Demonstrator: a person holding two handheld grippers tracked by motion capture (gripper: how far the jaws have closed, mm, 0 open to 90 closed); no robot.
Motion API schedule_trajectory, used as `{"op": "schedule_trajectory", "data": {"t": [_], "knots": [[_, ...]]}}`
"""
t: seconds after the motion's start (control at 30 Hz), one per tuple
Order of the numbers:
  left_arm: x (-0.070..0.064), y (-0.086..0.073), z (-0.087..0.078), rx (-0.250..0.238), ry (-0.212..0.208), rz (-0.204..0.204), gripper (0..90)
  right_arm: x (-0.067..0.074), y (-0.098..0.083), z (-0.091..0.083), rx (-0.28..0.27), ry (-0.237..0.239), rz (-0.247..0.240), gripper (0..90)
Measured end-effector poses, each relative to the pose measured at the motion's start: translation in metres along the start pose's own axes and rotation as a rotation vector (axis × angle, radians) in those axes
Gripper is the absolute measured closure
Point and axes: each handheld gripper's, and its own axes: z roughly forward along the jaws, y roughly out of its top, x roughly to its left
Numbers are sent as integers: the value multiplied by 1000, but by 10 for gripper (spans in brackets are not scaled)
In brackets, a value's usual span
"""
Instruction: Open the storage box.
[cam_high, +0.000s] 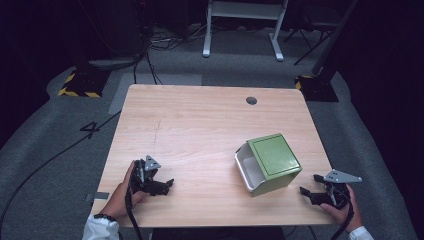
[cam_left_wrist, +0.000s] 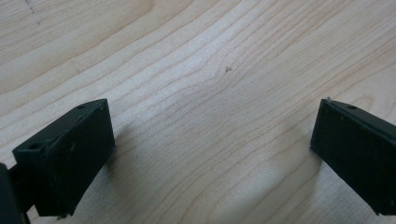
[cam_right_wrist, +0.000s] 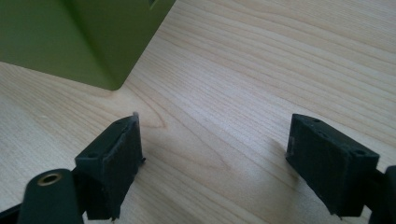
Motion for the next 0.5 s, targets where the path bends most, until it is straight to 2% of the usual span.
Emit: {"op": "schedule_trajectory", "data": {"t": [0.1, 0.2, 0.3, 0.37, 0.43, 0.5], "knots": [[1, 0, 0, -2, -12, 12, 0, 0, 0, 0, 0, 0, 0, 181], [4, 1, 1, -4, -37, 52, 2, 0, 0, 0, 0, 1, 0, 181], [6, 2, 2, -2, -58, 60, 2, 0, 0, 0, -1, 0, -2, 181], [5, 4, 4, -3, -80, 87, 4, 0, 0, 0, -1, 0, -3, 181], [3, 7, 5, 8, -125, 140, 5, 0, 0, 0, -1, 0, -2, 181], [1, 10, 7, 11, -136, 153, 9, 0, 0, 0, -1, -1, -2, 182]]}}
